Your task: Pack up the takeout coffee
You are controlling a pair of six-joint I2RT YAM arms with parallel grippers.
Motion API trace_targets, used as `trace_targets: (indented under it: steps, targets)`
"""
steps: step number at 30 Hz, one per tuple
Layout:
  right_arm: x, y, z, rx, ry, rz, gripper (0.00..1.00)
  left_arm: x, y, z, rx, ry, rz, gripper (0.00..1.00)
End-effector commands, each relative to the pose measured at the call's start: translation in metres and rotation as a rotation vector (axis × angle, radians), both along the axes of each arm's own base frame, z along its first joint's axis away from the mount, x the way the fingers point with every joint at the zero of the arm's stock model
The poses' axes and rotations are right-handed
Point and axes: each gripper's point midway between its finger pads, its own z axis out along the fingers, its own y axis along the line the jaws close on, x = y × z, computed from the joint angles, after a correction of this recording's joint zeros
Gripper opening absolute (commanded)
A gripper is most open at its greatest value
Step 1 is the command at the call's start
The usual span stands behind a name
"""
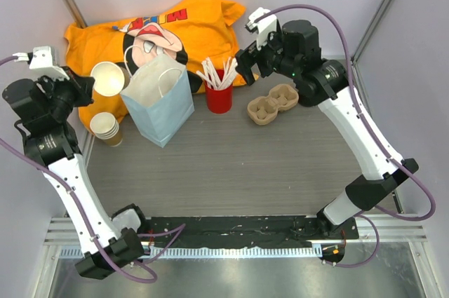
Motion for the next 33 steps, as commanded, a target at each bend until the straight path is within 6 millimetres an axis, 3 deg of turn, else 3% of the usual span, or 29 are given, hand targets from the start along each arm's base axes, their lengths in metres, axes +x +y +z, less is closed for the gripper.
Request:
trace_targets:
  steps: [1, 7, 10, 14, 16, 19, 20, 21, 22, 24, 25, 28, 33]
  targets:
    - [0.014, -0.038, 0.052, 0.124, -0.108, -0.167, 1.0, -0.024, -0.054, 0.036, 0.01, -0.079, -0.256, 0.0]
    - [0.022, -0.064, 0.06, 0.172, -0.12, -0.237, 1.0, -0.04, -0.08, 0.07, 0.03, -0.135, -0.351, 0.0]
    - [0.021, -0.066, 0.059, 0.173, -0.122, -0.238, 1.0, -0.038, -0.086, 0.082, 0.023, -0.145, -0.366, 0.0]
    - [0.022, -0.069, 0.057, 0.167, -0.122, -0.243, 1.0, -0.025, -0.104, 0.082, 0.006, -0.081, -0.39, 0.0]
    - [0.023, -0.069, 0.054, 0.16, -0.121, -0.239, 1.0, -0.007, -0.112, 0.07, 0.041, -0.028, -0.401, 0.0]
    - [0.024, -0.068, 0.051, 0.152, -0.119, -0.237, 1.0, 0.009, -0.139, 0.055, 0.069, 0.037, -0.447, 0.0]
    - [0.026, -0.069, 0.051, 0.144, -0.125, -0.246, 1.0, 0.006, -0.163, 0.051, 0.079, 0.058, -0.515, 0.01]
    - [0.029, -0.069, 0.047, 0.136, -0.121, -0.246, 1.0, 0.019, -0.167, 0.037, 0.11, 0.103, -0.503, 0.0]
    - [0.031, -0.069, 0.046, 0.131, -0.122, -0.249, 1.0, 0.015, -0.191, 0.031, 0.131, 0.123, -0.566, 0.0]
    - [0.042, -0.074, 0.038, 0.11, -0.121, -0.295, 1.0, 0.023, -0.205, 0.011, 0.205, 0.181, -0.575, 0.0]
    - [0.046, -0.076, 0.036, 0.109, -0.122, -0.308, 1.0, 0.018, -0.226, 0.0, 0.228, 0.202, -0.63, 0.0]
    - [0.06, -0.077, 0.026, 0.098, -0.113, -0.332, 1.0, 0.017, -0.257, -0.03, 0.286, 0.246, -0.712, 0.0]
    - [0.085, -0.075, 0.006, 0.071, -0.089, -0.343, 1.0, 0.009, -0.291, -0.079, 0.316, 0.299, -0.841, 0.0]
